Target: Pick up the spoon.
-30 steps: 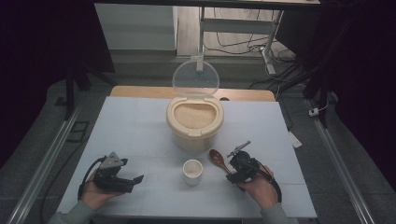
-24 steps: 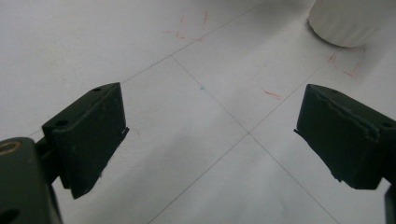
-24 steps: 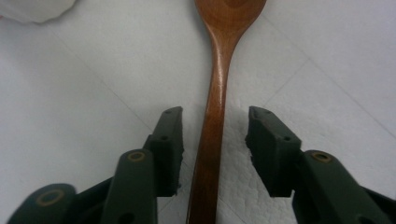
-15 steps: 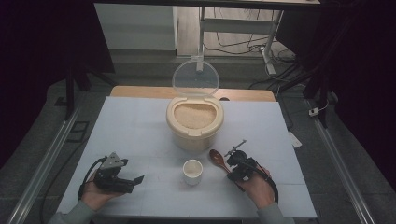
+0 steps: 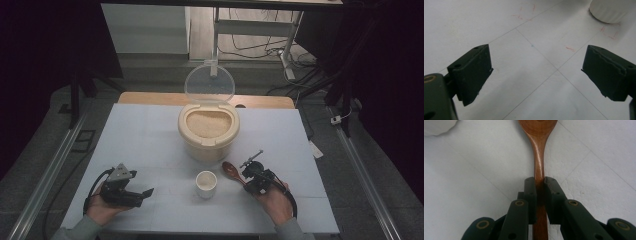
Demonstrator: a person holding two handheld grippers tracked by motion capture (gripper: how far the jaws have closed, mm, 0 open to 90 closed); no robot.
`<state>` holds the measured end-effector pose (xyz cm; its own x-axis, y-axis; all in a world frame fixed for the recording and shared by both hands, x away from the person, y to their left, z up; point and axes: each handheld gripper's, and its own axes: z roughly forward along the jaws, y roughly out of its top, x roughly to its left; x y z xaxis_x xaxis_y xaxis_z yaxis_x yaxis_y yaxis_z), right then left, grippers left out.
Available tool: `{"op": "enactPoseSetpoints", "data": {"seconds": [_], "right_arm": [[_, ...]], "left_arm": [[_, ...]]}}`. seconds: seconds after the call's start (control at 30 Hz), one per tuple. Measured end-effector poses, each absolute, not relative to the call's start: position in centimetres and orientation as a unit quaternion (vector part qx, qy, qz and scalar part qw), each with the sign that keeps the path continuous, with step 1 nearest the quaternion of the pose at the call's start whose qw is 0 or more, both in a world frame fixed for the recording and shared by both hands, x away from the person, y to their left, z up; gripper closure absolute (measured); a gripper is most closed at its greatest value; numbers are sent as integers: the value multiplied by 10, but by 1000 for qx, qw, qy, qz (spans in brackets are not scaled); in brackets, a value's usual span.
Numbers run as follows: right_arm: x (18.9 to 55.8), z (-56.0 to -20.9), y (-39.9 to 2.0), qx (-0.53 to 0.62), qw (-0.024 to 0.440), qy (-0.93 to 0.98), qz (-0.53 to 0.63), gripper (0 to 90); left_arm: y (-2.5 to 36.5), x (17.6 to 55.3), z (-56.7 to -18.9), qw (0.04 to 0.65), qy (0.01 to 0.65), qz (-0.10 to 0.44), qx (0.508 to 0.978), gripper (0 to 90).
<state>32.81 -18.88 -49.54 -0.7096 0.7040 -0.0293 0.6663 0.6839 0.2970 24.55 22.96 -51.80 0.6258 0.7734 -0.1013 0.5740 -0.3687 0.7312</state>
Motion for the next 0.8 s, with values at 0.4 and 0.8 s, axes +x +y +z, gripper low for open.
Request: {"op": "enactPoseSetpoints", "data": {"seconds": [0.4, 0.8], "right_arm": [[318, -465, -212, 351, 82, 912, 195, 805], [298, -425, -206, 278, 122, 922, 242, 805]], "left_arm": [[231, 246, -518, 382, 414, 133, 815, 90], [231, 246, -519, 380, 416, 132, 816, 91]]}}
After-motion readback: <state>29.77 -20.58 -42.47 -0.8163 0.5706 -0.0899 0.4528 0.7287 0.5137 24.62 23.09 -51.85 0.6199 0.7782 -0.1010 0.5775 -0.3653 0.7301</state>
